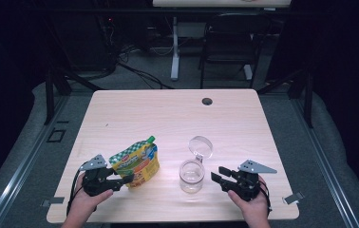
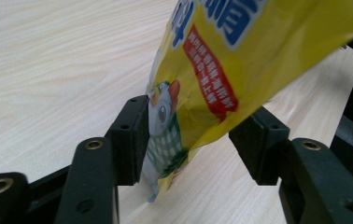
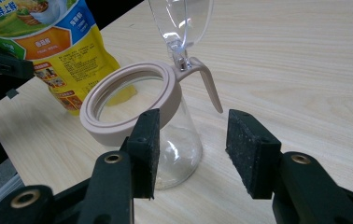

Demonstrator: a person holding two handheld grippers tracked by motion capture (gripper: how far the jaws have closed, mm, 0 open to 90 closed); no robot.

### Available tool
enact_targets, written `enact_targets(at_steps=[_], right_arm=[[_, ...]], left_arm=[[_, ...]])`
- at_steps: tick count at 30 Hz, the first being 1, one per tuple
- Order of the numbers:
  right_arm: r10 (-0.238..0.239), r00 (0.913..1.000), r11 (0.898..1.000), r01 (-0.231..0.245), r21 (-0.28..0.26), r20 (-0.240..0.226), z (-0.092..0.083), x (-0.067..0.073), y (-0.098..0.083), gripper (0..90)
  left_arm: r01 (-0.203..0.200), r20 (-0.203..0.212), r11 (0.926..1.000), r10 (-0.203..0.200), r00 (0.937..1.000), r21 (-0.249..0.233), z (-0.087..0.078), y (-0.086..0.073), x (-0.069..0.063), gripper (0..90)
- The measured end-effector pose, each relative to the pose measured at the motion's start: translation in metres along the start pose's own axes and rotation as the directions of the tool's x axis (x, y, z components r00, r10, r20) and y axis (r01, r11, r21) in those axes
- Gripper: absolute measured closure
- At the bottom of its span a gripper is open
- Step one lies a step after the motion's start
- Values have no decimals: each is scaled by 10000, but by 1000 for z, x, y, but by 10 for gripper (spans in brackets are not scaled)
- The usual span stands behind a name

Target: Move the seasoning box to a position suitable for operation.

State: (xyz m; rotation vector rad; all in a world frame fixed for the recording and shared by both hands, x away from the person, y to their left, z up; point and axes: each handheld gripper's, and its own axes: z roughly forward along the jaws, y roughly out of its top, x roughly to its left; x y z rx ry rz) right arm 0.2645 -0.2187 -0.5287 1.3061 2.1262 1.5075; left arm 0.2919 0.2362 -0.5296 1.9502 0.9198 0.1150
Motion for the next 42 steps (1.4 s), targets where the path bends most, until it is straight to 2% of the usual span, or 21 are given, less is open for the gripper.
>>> enact_targets(at_steps=[7,18,25,27,42], right_arm=[[6,10000,10000,-6,-4,74,-3,-1,0,542],[74,9998,9999,-73,-78,179,-7,-2,-2,543],[86,9996,9999,-83,-113,269,-9,-3,-3,543],[67,9995,9999,-65,-88,310,-10,-3,-3,542],[22,9996,10000,-22,3,293,-9,-2,-4,542]], left_arm=[[87,165,9997,-90,9998,208,7,-1,3,462],[414,473,9991,-415,9980,37,11,-2,8,434],[349,526,9993,-355,9980,136,12,-3,8,430],[457,567,9989,-463,9973,111,13,-4,8,433],[268,352,9989,-282,9990,373,27,-1,9,393]])
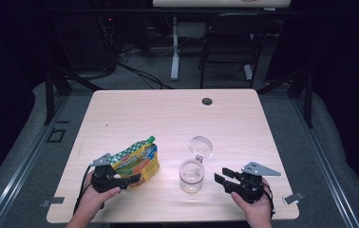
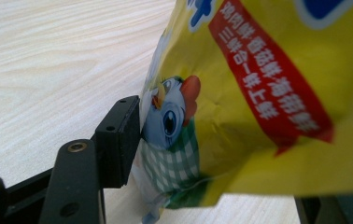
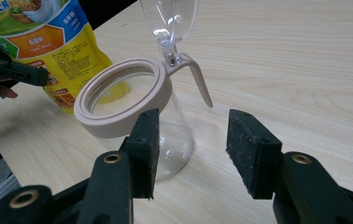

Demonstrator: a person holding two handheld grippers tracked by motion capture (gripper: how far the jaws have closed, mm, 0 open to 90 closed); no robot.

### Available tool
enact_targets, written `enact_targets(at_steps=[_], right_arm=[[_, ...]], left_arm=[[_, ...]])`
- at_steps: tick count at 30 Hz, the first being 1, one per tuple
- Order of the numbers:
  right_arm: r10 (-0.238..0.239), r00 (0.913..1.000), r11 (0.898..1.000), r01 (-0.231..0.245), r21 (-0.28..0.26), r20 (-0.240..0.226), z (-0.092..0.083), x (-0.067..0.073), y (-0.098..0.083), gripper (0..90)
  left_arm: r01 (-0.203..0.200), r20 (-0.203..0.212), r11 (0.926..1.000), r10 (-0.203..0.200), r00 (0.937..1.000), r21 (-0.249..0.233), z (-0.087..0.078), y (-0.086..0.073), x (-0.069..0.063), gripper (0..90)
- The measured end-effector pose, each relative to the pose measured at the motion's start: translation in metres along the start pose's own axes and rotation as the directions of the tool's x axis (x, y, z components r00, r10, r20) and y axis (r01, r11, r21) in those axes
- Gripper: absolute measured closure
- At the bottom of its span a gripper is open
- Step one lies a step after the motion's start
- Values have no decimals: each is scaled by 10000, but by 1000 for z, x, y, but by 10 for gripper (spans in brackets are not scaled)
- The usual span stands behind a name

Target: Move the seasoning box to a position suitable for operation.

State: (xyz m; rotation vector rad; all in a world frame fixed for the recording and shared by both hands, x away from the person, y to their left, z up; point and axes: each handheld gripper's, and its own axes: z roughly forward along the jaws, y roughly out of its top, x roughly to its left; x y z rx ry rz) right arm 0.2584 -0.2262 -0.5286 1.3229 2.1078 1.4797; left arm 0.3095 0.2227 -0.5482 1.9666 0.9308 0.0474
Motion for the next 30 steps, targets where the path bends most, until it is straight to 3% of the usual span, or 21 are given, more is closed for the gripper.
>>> enact_targets(at_steps=[19,30], right_arm=[[31,10000,10000,-31,-33,9,0,-1,0,539],[16,10000,10000,-16,-13,-33,0,0,0,539]], left_arm=[[44,128,9997,-41,9999,-226,18,-5,6,330],[357,135,9990,-354,9993,-274,24,-9,8,294]])
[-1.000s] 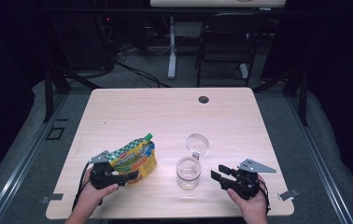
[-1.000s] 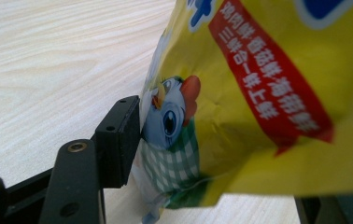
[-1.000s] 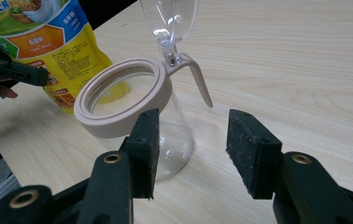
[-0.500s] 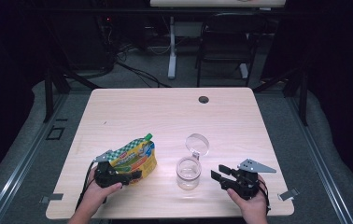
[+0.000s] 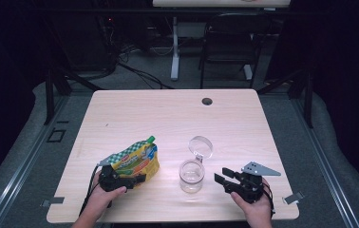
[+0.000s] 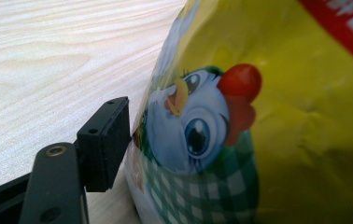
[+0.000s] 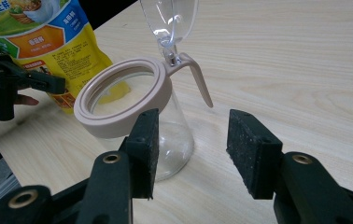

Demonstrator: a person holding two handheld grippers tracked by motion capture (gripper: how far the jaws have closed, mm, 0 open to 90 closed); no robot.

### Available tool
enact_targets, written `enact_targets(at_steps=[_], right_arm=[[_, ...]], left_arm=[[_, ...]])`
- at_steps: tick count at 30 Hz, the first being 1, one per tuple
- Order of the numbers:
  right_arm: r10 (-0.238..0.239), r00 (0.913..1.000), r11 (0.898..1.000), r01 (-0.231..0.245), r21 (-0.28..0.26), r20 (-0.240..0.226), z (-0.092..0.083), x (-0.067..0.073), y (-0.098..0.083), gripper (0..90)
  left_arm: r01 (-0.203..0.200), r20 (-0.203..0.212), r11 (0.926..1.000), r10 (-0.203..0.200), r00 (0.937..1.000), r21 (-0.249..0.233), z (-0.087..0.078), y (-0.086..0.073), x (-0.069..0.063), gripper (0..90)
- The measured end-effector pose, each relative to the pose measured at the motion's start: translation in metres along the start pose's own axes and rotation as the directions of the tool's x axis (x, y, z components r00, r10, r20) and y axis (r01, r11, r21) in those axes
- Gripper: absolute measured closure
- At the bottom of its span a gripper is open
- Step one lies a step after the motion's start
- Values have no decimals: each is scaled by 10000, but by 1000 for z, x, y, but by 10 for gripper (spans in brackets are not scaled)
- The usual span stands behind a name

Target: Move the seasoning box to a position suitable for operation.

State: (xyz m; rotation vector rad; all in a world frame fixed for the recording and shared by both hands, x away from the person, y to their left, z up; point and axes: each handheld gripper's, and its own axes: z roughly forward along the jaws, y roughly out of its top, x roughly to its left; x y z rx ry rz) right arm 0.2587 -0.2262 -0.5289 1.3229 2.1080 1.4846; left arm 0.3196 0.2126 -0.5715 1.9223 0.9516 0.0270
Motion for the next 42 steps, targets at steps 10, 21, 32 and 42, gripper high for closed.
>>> enact_targets(at_steps=[10,21,32,42], right_arm=[[14,10000,10000,-14,-14,41,-1,-1,0,539],[21,10000,10000,-21,-19,21,0,0,0,539],[-31,10000,10000,31,40,38,0,0,0,539],[30,10000,10000,-30,12,46,0,0,0,539]], left_arm=[[146,-137,9999,-148,9998,-92,5,-3,2,244],[113,-203,9999,-115,9997,-79,7,-5,2,235],[171,176,9997,-169,9997,-156,8,-8,4,292],[29,144,9992,-23,9999,-408,8,-11,4,324]])
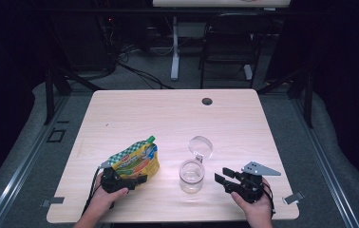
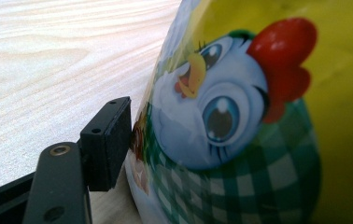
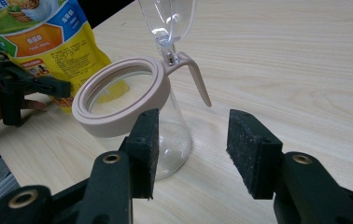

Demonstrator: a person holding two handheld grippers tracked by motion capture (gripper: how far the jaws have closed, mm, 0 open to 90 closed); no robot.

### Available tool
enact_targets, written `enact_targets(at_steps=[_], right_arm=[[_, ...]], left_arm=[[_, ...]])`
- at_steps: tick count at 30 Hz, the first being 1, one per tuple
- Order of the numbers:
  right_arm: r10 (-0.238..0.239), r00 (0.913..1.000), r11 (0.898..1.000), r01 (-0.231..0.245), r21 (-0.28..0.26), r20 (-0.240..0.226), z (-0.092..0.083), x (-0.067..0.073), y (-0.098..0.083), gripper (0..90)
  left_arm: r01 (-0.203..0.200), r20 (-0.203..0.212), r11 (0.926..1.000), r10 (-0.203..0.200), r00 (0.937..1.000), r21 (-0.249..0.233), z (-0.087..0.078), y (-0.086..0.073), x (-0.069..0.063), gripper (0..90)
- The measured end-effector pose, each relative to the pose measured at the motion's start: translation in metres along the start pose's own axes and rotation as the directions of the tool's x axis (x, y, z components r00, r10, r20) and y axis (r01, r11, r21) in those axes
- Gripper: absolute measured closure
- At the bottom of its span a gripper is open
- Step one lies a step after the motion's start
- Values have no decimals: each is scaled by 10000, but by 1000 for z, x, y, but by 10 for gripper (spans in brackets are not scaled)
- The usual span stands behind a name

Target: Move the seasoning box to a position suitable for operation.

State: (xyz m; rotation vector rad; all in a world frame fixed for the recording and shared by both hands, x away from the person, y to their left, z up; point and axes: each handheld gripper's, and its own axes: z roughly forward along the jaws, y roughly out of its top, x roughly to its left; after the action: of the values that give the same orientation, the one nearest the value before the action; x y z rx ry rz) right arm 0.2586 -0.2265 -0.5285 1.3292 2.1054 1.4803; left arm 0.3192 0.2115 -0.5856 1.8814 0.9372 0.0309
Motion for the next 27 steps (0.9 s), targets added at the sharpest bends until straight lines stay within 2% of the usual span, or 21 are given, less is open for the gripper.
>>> enact_targets(at_steps=[14,27], right_arm=[[-66,10000,10000,66,-33,25,-1,0,0,539],[-81,9999,10000,81,-34,65,-2,-1,1,539]], left_arm=[[-314,-135,9995,314,9994,-35,-1,0,-2,395],[-209,-201,9998,211,9996,76,-4,2,-1,405]])
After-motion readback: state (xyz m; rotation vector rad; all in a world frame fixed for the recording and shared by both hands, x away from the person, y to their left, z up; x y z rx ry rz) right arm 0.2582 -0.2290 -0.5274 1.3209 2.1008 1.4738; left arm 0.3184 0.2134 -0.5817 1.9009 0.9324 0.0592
